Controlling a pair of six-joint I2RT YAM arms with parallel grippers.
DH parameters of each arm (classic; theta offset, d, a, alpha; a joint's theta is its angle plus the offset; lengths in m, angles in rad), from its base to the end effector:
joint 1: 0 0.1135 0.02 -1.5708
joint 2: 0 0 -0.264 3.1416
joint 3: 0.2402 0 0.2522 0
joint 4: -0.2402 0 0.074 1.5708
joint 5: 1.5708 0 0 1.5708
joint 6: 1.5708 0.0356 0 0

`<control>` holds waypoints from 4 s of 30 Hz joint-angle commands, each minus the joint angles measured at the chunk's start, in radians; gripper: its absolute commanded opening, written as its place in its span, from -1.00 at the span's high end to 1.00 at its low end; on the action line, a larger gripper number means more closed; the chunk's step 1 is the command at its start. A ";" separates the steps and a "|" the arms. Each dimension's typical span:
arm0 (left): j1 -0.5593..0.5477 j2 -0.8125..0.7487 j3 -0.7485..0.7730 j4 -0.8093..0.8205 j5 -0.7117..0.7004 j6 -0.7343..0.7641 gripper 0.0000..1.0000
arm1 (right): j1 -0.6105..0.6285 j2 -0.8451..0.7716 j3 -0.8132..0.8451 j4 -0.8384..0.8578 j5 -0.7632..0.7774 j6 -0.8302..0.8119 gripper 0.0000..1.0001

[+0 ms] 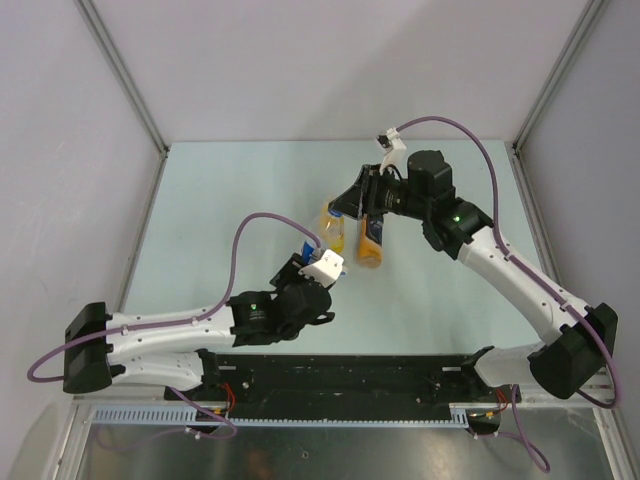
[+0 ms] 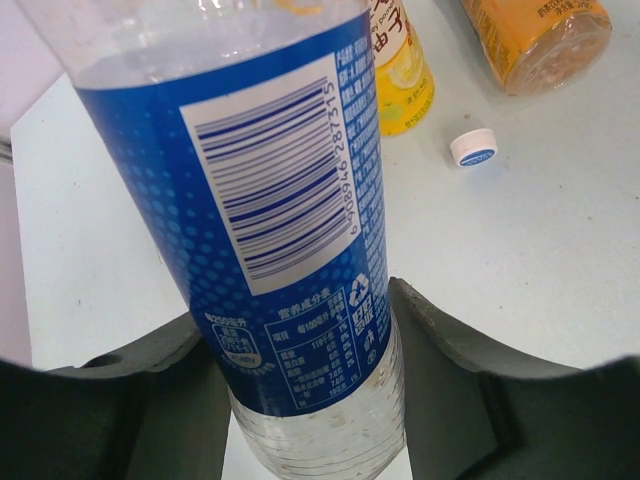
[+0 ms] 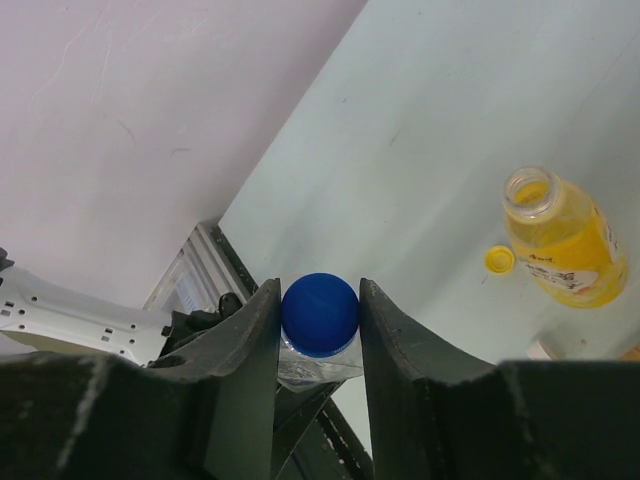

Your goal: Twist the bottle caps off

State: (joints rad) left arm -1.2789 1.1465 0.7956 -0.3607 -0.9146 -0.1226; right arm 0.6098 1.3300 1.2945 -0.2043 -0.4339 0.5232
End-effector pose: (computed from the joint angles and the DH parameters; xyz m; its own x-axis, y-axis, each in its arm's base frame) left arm 0.0945 -0.2164 0.2637 -0.2368 0.5290 -0.8149 0.3856 0.8211 0.4209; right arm 0.2433 0.1882 0.3959 -0.5956 0.1370 -0.7915 -0.6428 0.5097 0.5719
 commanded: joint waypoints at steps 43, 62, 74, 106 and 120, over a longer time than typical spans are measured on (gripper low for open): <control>-0.004 -0.492 -0.228 0.611 1.437 0.208 1.00 | 0.023 -0.324 -0.233 0.323 -0.793 -0.379 1.00; 0.006 -0.463 -0.237 0.546 1.137 0.189 1.00 | -0.018 -0.424 -0.240 0.343 -0.430 -0.265 -0.41; 0.005 -0.306 -0.154 0.397 0.787 0.194 1.00 | -0.027 -0.462 -0.240 0.359 -0.355 -0.218 -0.98; -0.072 0.084 0.078 0.053 -0.109 0.078 1.00 | -0.008 -0.233 -0.139 0.023 0.185 0.011 -0.41; -0.077 0.093 0.079 0.047 -0.118 0.073 1.00 | -0.009 -0.192 -0.139 0.036 0.098 0.053 0.47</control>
State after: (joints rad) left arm -1.3464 1.2465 0.8387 -0.3370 -0.9833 -0.0242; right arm 0.6022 1.1316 1.1126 -0.1890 -0.3004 0.5632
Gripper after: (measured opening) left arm 0.579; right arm 0.358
